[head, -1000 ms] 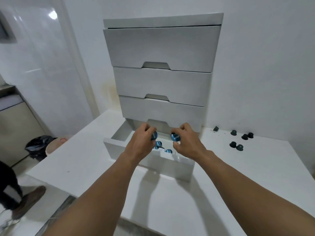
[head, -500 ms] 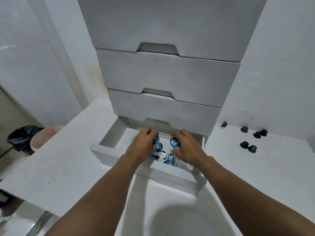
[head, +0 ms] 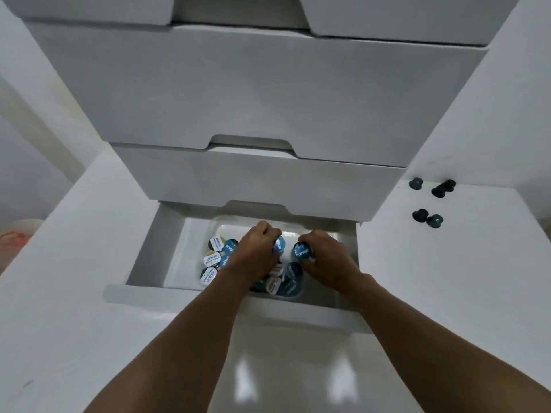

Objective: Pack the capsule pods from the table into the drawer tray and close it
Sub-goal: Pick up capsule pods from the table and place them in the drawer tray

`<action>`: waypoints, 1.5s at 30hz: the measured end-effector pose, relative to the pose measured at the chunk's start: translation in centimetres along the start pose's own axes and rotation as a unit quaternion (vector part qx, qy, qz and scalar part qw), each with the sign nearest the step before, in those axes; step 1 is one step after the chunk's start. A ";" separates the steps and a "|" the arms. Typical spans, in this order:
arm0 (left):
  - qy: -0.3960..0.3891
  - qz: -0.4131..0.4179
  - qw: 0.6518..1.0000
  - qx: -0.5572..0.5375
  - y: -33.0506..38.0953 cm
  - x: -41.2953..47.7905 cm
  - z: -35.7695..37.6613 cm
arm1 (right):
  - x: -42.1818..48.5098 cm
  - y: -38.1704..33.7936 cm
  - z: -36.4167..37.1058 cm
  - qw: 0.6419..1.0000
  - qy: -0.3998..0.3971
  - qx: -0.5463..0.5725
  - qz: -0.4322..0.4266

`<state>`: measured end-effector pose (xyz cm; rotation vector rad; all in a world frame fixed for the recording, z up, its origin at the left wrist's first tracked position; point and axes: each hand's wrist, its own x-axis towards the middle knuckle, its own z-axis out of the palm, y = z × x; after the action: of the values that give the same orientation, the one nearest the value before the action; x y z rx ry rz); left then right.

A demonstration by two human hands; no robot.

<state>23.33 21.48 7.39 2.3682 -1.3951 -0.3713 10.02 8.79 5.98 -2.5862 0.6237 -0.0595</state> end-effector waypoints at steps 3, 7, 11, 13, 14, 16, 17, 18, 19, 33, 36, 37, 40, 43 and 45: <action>-0.012 0.029 0.999 0.008 -1.1 1.1 1.1 | 1.1 0.0 0.4 0.999 -0.021 -0.004 0.048; -0.041 0.042 0.998 0.037 -1.9 2.5 2.1 | 2.3 0.2 1.0 0.996 -0.045 -0.015 0.073; -0.055 0.041 0.996 0.063 -2.8 3.3 2.9 | 3.2 0.5 1.5 0.995 -0.053 -0.034 0.070; -0.063 0.038 0.995 0.067 -3.2 3.5 3.2 | 3.5 0.6 1.8 0.995 -0.060 -0.042 0.067; -0.066 0.038 0.995 0.070 -3.3 3.5 3.3 | 3.5 0.6 1.9 0.995 -0.060 -0.046 0.063; -0.065 0.040 0.994 0.075 -3.6 3.7 3.5 | 3.6 0.8 2.1 0.996 -0.061 -0.051 0.051; -0.064 0.041 0.994 0.075 -3.6 3.8 3.6 | 3.7 0.8 2.2 0.996 -0.062 -0.054 0.045; -0.063 0.042 0.994 0.075 -3.7 3.9 3.7 | 3.7 0.9 2.2 0.996 -0.062 -0.057 0.042; -0.064 0.042 0.994 0.076 -3.7 4.0 3.8 | 3.8 1.0 2.3 0.996 -0.061 -0.058 0.040; -0.103 0.039 0.992 0.055 -4.9 4.9 4.4 | 4.7 1.7 2.5 0.993 -0.102 -0.043 0.039; -0.101 0.045 0.992 0.055 -4.9 5.0 4.5 | 4.5 1.7 2.5 0.993 -0.103 -0.053 0.034; -0.100 0.048 0.992 0.055 -4.8 5.0 4.5 | 4.4 1.6 2.5 0.993 -0.104 -0.054 0.033; -0.101 0.060 0.991 0.056 -4.7 5.0 4.4 | 4.3 1.6 2.4 0.991 -0.114 -0.064 0.029; -0.105 0.068 0.990 0.062 -4.6 4.9 4.2 | 4.2 1.4 2.4 0.990 -0.117 -0.070 0.031; -0.109 0.069 0.989 0.067 -4.7 4.8 4.2 | 4.1 1.3 2.4 0.990 -0.116 -0.070 0.033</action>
<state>27.58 18.58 1.38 2.3757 -1.7227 -0.5277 13.49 7.04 2.98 -2.6494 0.6457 0.3132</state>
